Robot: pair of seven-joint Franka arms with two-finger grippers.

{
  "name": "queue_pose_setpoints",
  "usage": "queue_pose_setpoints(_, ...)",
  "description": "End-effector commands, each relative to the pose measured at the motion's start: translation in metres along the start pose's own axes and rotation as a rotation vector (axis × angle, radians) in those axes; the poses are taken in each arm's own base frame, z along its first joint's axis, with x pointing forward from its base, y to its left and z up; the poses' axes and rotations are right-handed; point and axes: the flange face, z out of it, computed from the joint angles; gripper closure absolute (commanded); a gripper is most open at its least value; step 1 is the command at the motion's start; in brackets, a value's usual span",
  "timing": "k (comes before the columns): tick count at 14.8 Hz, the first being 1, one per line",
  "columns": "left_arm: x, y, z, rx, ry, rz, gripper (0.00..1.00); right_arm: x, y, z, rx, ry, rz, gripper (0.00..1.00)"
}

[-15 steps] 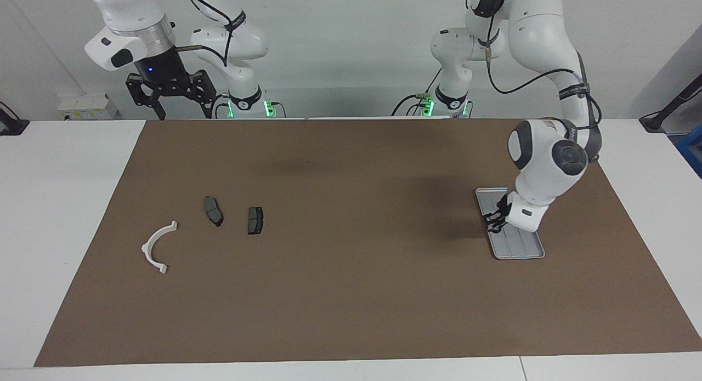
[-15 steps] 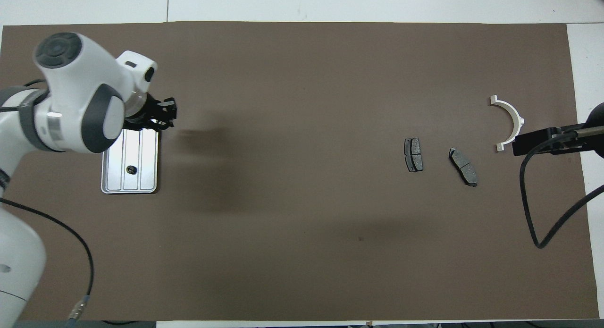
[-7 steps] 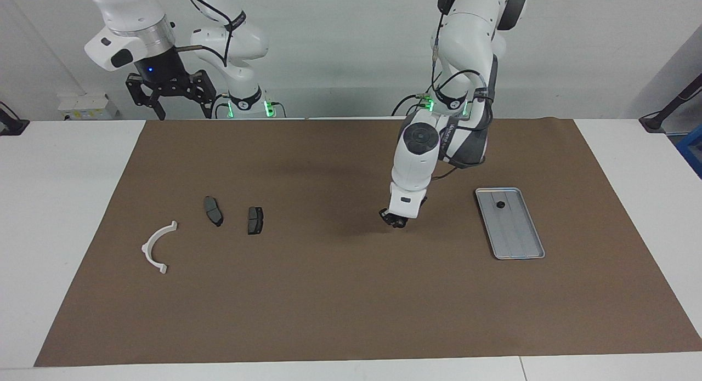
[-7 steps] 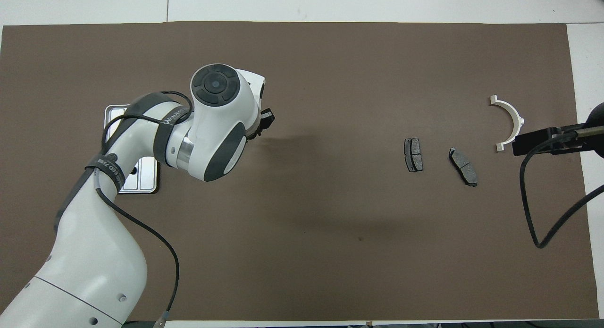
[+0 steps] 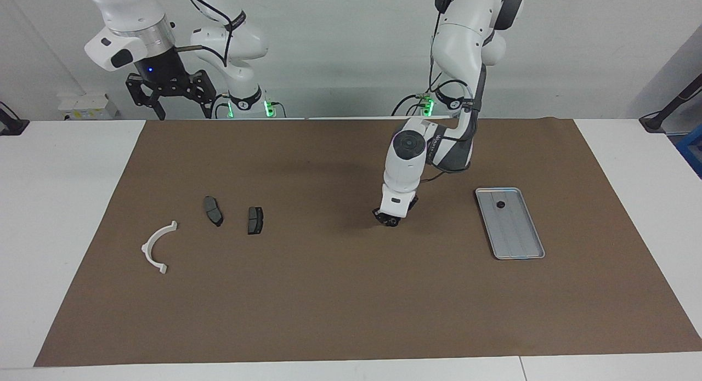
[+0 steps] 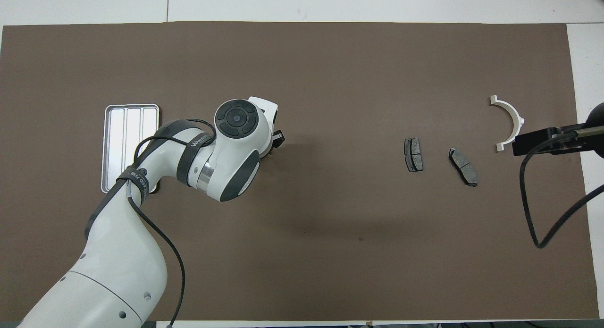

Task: Place bearing gear from tray to pile
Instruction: 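Carry the gear to the table center and open the left gripper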

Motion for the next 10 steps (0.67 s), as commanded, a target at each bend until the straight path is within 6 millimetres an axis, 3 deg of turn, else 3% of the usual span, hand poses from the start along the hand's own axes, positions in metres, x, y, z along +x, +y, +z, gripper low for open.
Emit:
queue_pose_setpoints(1,0.016,-0.026,-0.017,0.042,-0.006,-0.020,0.00,-0.007,0.003,0.000,0.023,-0.010,0.010,0.00)
queue_pose_setpoints(2,0.015,-0.037,-0.026,0.051,-0.010,0.006,0.00,-0.007,0.001,0.000,0.023,-0.011,0.016,0.00)
queue_pose_setpoints(3,0.017,-0.063,-0.029,0.067,-0.024,0.058,0.00,-0.007,-0.003,0.004,0.022,-0.014,0.022,0.00)
queue_pose_setpoints(5,0.028,-0.133,-0.038,0.077,-0.041,0.162,0.00,-0.006,-0.016,0.009,0.020,-0.019,0.067,0.00)
queue_pose_setpoints(8,0.077,-0.222,-0.042,0.069,-0.073,0.363,0.00,0.000,-0.082,0.039,0.023,-0.009,0.176,0.00)
queue_pose_setpoints(10,0.107,-0.275,-0.039,0.057,-0.081,0.410,0.00,0.007,-0.139,0.068,0.033,0.009,0.249,0.00)
